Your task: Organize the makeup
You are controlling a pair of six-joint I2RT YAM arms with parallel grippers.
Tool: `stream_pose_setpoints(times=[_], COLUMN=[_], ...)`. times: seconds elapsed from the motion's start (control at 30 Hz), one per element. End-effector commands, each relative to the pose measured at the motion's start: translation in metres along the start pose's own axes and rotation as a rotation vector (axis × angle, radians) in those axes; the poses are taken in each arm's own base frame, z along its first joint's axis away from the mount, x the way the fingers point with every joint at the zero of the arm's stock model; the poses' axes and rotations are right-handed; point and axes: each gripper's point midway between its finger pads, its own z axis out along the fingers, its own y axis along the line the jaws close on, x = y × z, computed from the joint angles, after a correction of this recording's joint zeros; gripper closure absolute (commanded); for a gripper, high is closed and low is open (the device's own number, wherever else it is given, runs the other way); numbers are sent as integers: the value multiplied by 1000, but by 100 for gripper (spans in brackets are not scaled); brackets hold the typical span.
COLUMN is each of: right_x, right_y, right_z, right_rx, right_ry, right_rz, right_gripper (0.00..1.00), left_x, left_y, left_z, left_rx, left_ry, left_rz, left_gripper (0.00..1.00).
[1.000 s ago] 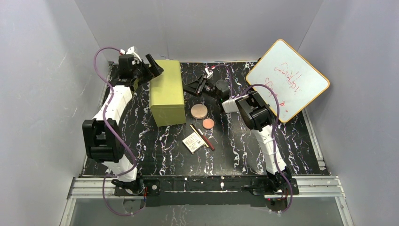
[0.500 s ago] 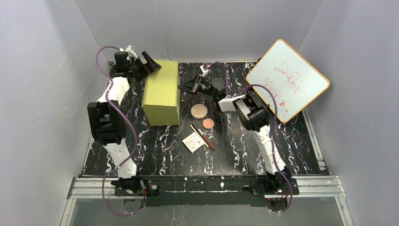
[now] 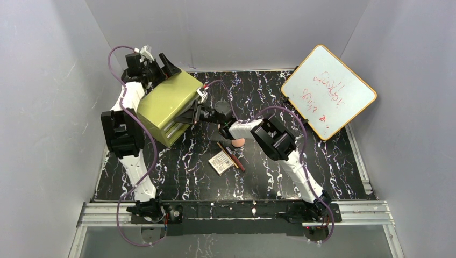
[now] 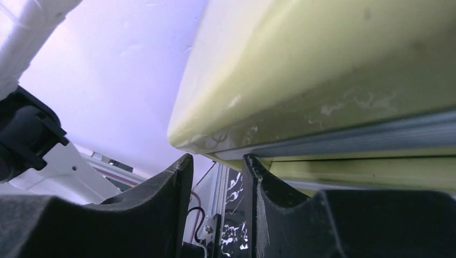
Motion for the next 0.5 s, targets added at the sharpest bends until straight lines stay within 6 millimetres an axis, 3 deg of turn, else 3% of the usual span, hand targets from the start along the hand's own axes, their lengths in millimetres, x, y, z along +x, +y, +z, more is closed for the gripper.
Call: stream_pose_setpoints(times=[0.0,0.23,0.47], right_x=[-25,-31,-52], right_y=[8,-8,-16], right_z=[-10,-33,-39], right_rx=[31,114,117], right_ry=[-97,-224,-294], right_rz=[-45,-1,16], right_gripper=[52,52,55], left_x=[70,70,72], left_y=[23,37,31], left_z=[-2,-24,-42], left_rx=[-64,-181,-213], left_ry=[208,183,156], left_rz=[-121,-113,-122], left_gripper=[1,1,0])
